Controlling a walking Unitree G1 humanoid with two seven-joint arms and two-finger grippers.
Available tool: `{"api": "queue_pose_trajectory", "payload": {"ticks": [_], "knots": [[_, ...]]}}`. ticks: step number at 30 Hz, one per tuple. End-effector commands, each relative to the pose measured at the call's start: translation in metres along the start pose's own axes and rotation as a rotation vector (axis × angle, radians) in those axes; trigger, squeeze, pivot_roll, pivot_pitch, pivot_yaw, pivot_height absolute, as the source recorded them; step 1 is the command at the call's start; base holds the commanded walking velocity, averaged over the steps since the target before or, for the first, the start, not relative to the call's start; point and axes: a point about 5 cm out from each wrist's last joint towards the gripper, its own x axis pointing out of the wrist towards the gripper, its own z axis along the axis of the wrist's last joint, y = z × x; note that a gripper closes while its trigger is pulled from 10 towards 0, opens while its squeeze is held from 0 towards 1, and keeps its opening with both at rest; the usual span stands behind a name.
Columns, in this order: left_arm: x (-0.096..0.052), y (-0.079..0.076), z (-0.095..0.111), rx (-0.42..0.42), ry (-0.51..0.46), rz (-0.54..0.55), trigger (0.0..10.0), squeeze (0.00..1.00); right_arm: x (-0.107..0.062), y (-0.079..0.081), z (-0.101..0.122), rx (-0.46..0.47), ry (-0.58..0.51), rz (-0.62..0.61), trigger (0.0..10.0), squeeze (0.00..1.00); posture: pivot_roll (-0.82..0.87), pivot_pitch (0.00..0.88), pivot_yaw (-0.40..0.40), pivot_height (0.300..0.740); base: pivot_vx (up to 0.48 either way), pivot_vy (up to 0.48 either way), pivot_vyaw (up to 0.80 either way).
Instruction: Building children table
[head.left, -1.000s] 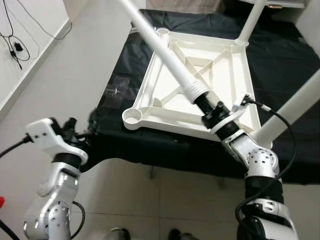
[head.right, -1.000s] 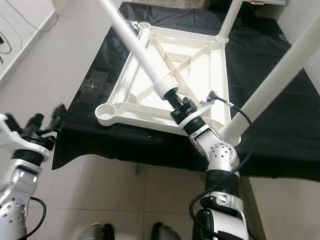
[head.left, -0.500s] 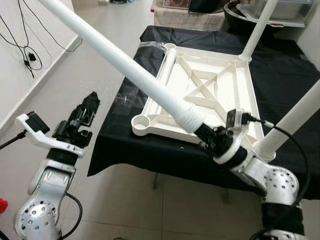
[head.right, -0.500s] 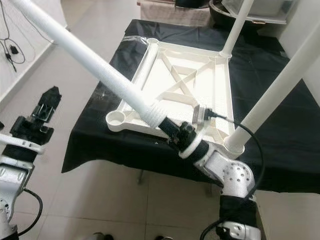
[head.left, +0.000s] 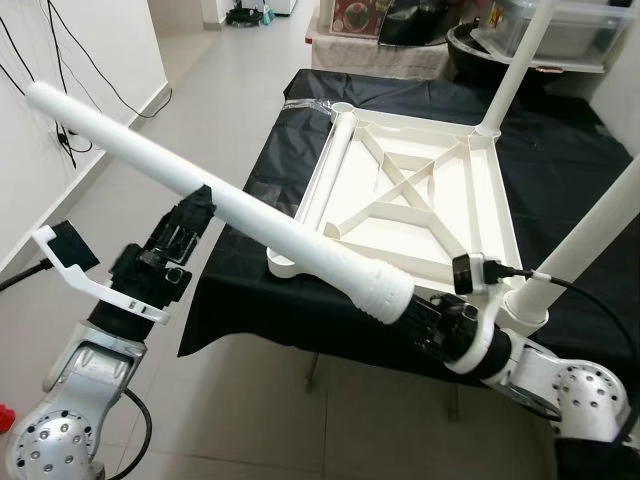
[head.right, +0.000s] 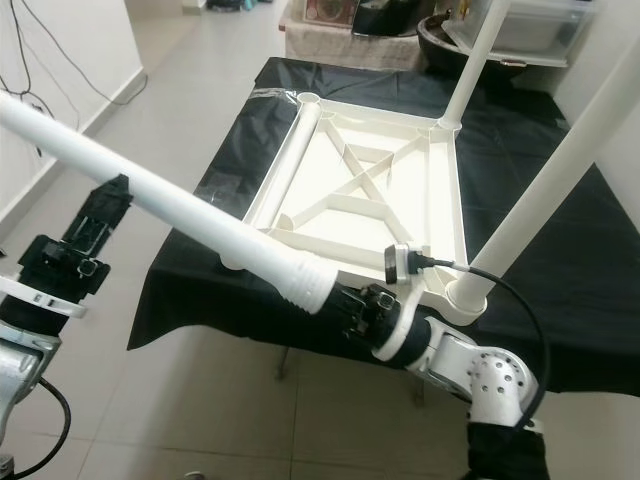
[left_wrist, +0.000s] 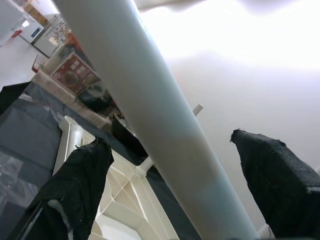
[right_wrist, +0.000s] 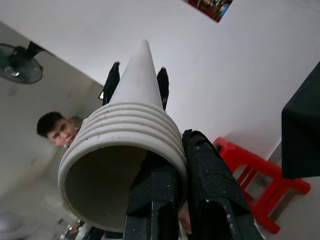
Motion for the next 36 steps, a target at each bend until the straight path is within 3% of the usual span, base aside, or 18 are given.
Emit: {"api": "queue_pose_trajectory", "payload": {"ticks": [1, 8, 19, 20, 21, 22, 36], "knots": [[0.000, -0.001, 0.001, -0.005, 0.004, -0.017, 10.0, 0.00, 0.001, 0.006, -0.002, 0.003, 0.017, 0.051, 0.0, 0.00, 0.12, 0.091, -0.054, 0.740, 0.000, 0.000, 0.00], [-0.001, -0.001, 0.009, -0.008, -0.010, -0.038, 10.0, 0.00, -0.009, 0.006, -0.009, 0.023, 0.049, 0.046, 0.0, 0.00, 0.11, 0.083, -0.055, 0.740, 0.000, 0.000, 0.00], [-0.005, -0.011, 0.019, -0.135, -0.074, -0.145, 10.0, 0.00, -0.019, 0.003, -0.020, 0.054, 0.104, 0.031, 0.0, 0.00, 0.11, 0.077, -0.056, 0.740, 0.000, 0.000, 0.00], [-0.007, -0.011, 0.021, -0.162, -0.087, -0.154, 2.4, 0.00, -0.019, 0.004, -0.021, 0.055, 0.112, 0.033, 0.0, 0.00, 0.11, 0.078, -0.054, 0.740, 0.000, 0.000, 0.00], [-0.007, -0.011, 0.021, -0.162, -0.087, -0.154, 2.4, 0.00, -0.019, 0.004, -0.021, 0.055, 0.112, 0.033, 0.0, 0.00, 0.11, 0.078, -0.054, 0.740, 0.000, 0.000, 0.00], [-0.008, -0.011, 0.022, -0.184, -0.093, -0.169, 0.0, 0.00, -0.020, 0.004, -0.021, 0.055, 0.118, 0.035, 0.0, 0.00, 0.11, 0.080, -0.057, 0.740, 0.000, 0.000, 0.00], [-0.011, -0.004, 0.018, -0.266, -0.112, -0.140, 0.0, 0.00, -0.020, 0.000, -0.021, 0.008, 0.124, 0.024, 0.0, 0.00, 0.11, 0.082, -0.054, 0.740, 0.000, 0.000, 0.00]]}}
